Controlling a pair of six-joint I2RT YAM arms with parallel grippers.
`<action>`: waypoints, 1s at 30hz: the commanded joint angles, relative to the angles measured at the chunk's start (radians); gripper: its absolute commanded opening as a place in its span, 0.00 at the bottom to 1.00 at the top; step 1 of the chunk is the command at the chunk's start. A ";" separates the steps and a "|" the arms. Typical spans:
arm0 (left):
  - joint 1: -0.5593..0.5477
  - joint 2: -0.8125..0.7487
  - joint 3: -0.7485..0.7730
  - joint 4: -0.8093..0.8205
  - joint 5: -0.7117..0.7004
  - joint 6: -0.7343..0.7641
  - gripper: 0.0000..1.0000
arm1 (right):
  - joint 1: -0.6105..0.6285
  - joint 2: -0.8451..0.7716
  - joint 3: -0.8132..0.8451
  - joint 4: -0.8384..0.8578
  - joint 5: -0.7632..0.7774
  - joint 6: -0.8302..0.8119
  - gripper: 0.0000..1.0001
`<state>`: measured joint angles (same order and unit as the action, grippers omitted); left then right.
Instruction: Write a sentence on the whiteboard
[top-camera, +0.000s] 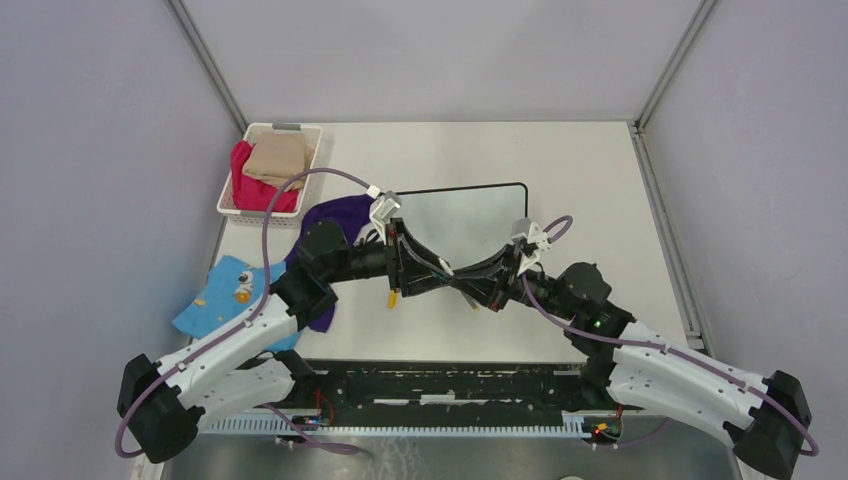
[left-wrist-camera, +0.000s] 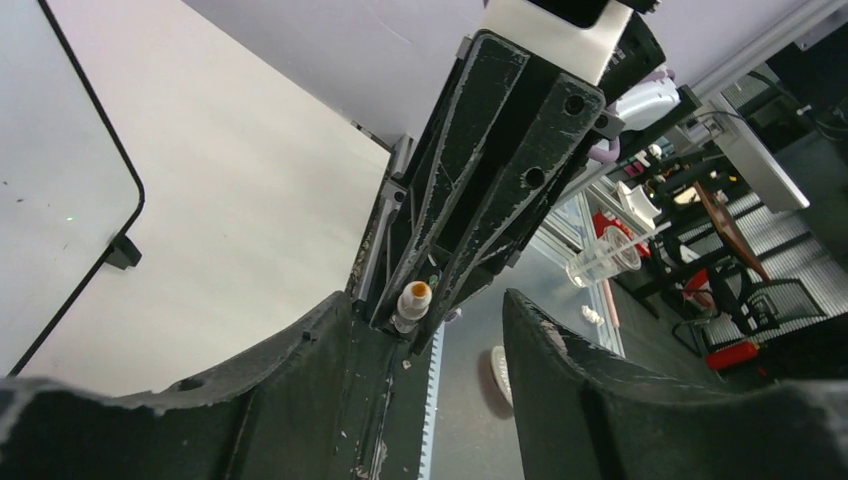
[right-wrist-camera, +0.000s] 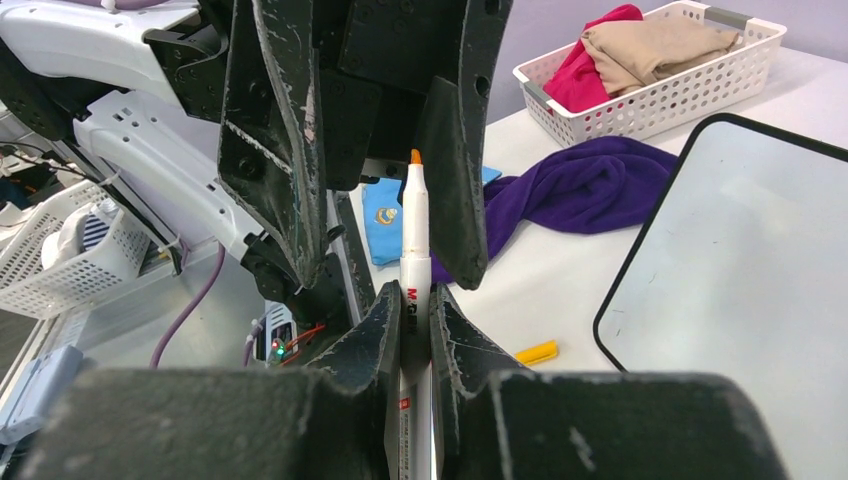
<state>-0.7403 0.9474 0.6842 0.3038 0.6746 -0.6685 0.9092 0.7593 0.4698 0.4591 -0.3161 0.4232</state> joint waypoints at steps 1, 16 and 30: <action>-0.005 0.003 0.056 0.067 0.032 -0.012 0.60 | 0.003 0.000 0.048 0.046 -0.024 0.006 0.00; -0.029 0.020 0.063 0.070 0.064 -0.009 0.04 | 0.007 -0.010 0.047 0.026 -0.034 0.001 0.00; -0.033 -0.128 0.030 0.239 -0.299 -0.179 0.02 | 0.007 -0.154 -0.003 0.181 0.158 0.141 0.67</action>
<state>-0.7715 0.8688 0.7074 0.3954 0.5003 -0.7555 0.9146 0.6273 0.4709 0.5056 -0.2504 0.4862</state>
